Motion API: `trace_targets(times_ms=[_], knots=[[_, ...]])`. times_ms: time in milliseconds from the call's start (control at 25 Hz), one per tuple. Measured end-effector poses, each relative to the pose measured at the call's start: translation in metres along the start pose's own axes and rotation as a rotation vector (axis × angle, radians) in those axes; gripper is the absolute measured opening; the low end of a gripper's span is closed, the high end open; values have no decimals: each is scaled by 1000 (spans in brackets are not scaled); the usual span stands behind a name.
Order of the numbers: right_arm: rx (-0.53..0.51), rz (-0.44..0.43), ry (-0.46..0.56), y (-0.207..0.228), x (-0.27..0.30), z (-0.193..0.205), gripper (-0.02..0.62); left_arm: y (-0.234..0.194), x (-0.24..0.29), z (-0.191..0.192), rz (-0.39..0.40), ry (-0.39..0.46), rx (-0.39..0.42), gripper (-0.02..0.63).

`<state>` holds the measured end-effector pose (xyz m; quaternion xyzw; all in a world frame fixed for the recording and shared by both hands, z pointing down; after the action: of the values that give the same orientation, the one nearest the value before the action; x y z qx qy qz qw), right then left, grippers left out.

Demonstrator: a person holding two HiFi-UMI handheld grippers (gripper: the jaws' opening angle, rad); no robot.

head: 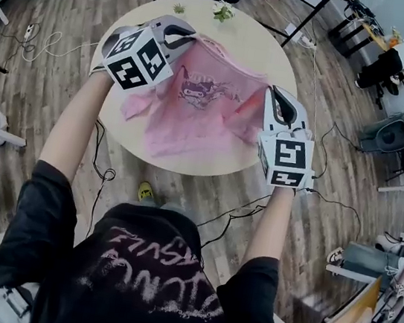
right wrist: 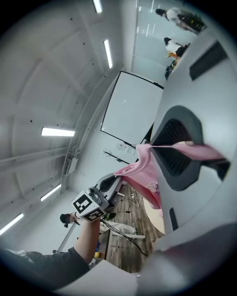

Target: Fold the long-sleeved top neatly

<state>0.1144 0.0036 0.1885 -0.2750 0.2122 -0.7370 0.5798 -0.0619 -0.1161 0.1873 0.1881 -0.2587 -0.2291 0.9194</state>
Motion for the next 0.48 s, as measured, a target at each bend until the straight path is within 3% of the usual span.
trace_targets(times_ms=[240, 480], knots=[[-14, 19, 91, -3, -54, -24, 11, 37, -64, -26, -109, 10, 37, 29], [-60, 7, 169, -22, -150, -37, 11, 115, -139, -63, -226, 24, 64, 29]])
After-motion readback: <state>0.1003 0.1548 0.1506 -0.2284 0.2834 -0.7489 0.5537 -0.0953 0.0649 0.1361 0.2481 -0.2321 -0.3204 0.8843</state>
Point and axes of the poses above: the fingertips, and each gripper's own axes: x forward along the fingers, y to its right, z out of its underside, the point moved 3 cm from there along -x, backward along the fingers, and after that the axes turned 14 degrees about -x, right-handed, at the moved point
